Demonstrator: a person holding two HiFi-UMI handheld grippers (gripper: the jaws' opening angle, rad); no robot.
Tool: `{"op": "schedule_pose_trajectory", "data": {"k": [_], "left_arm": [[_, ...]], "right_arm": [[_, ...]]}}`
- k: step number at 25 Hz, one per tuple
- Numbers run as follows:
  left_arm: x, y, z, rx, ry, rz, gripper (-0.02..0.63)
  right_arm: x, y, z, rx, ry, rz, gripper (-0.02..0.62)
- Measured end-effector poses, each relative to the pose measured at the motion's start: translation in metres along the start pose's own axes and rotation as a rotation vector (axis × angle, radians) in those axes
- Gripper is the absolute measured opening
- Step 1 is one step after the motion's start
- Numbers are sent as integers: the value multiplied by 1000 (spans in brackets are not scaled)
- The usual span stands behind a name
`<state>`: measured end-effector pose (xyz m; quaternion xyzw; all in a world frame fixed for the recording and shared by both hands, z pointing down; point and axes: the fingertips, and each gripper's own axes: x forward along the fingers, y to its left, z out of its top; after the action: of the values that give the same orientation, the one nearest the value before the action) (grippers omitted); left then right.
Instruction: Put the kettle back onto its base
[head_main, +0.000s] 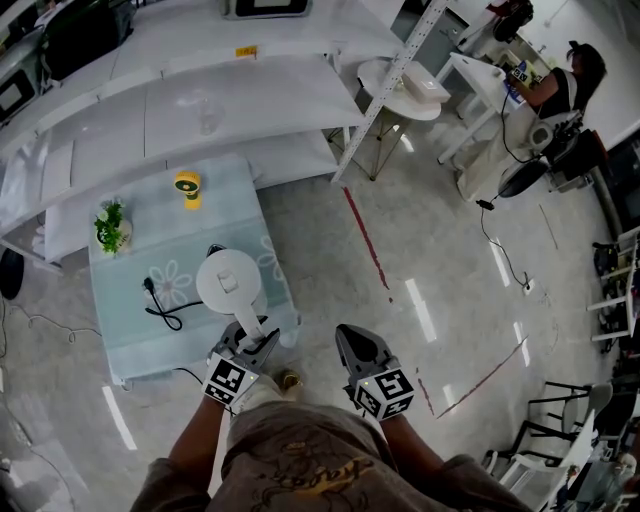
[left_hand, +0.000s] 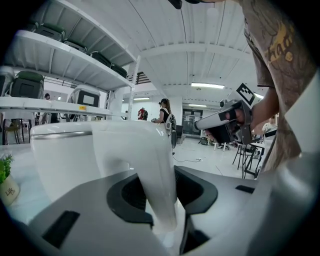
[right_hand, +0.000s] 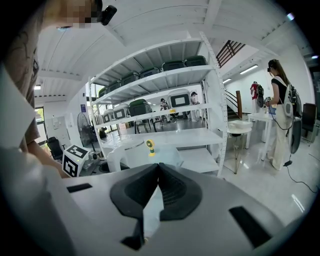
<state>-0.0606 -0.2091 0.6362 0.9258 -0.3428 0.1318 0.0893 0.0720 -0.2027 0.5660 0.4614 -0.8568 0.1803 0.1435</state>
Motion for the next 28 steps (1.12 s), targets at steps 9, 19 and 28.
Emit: {"op": "schedule_pose_trajectory", "data": {"k": [9, 19, 28], "left_arm": [[3, -14, -13, 33, 29, -15, 144], [2, -21, -24, 46, 49, 16, 144], [-11, -15, -38, -11, 83, 72, 169]], "right_arm": [[-7, -3, -4, 6, -5, -8, 0], [-7, 0, -9, 12, 2, 13, 0], [-4, 7, -12, 2, 10, 55, 0]]}}
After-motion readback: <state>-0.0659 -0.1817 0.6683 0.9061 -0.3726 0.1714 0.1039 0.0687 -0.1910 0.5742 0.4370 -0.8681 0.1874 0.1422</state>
